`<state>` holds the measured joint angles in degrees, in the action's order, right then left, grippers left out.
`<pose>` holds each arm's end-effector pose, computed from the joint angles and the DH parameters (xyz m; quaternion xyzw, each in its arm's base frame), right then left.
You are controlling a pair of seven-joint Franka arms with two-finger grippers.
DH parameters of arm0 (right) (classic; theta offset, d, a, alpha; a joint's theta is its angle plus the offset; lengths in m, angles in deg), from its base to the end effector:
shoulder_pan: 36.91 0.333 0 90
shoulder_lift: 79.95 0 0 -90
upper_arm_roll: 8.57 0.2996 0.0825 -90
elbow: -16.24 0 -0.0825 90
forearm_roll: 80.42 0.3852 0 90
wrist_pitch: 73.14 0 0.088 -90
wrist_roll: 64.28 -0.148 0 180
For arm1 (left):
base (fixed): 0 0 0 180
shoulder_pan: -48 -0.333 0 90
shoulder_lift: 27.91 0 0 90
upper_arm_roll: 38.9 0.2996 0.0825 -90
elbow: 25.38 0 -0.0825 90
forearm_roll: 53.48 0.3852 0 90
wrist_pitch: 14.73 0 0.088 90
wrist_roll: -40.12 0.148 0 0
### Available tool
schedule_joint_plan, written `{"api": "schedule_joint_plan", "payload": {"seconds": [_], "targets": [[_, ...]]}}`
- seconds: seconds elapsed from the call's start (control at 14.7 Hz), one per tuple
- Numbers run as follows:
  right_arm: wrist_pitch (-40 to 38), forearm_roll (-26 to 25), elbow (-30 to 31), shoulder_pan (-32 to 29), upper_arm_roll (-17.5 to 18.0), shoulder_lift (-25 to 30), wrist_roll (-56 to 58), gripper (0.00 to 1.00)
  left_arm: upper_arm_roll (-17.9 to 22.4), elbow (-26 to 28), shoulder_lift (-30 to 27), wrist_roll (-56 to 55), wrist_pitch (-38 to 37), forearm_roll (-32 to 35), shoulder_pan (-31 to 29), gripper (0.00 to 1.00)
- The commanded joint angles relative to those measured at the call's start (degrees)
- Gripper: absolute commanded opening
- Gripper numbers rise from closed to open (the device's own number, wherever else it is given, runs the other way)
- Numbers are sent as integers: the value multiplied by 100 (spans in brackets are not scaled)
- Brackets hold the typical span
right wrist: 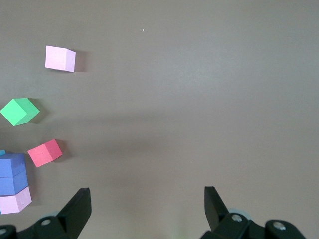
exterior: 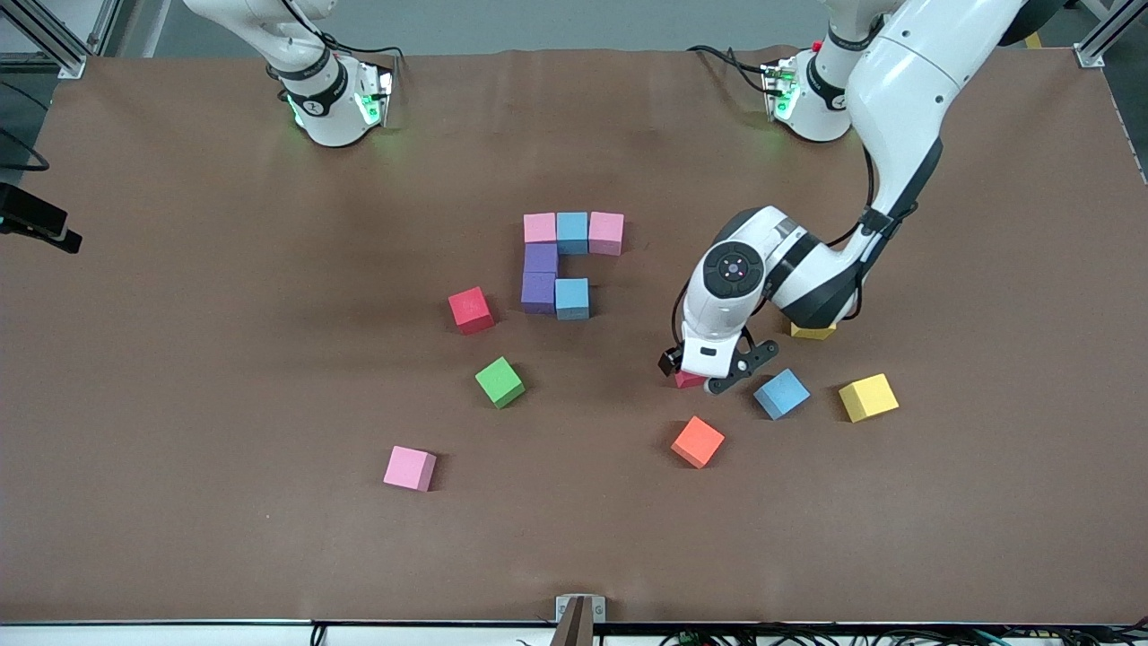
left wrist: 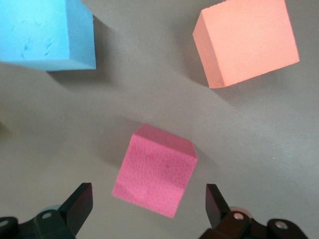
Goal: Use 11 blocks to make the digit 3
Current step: 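Grasp the pink cube near the blue cube with the left gripper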
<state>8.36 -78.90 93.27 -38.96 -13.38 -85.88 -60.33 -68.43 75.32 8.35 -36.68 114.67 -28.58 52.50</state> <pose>0.5660 -0.0612 0.6016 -0.9996 0.0234 0.0117 0.0100 0.5586 -0.3318 0.1869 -0.9634 -0.2672 -0.0061 0.0190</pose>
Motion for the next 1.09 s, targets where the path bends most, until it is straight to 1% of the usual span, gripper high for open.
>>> {"api": "schedule_joint_plan", "payload": {"seconds": [0.0,0.27,0.61,0.68,0.75,0.81,0.88,0.95,1.02], "targets": [[-21,68,102,-94,41,101,-9,100,-35,-24,135,304,112,181,-72,100],[-3,59,102,-94,41,92,-9,100,-35,-33,232,743,489,225,-133,100],[-12,50,102,-94,41,75,-44,100,-26,-16,381,859,543,243,-98,100],[-3,50,102,-94,41,57,-44,100,-26,-7,399,842,543,330,-89,100],[-3,50,102,-85,41,-4,-44,100,-26,2,417,807,551,365,-98,96],[-12,41,102,-85,41,-213,-52,100,-26,11,417,806,552,366,-89,83],[-3,50,102,-111,41,-294,-18,100,-26,20,417,832,552,374,-89,62],[31,50,102,-120,41,-312,-9,100,-26,11,417,833,552,401,-98,48],[84,50,102,-138,41,-356,-9,100,-26,2,417,798,552,410,-98,38]]}}
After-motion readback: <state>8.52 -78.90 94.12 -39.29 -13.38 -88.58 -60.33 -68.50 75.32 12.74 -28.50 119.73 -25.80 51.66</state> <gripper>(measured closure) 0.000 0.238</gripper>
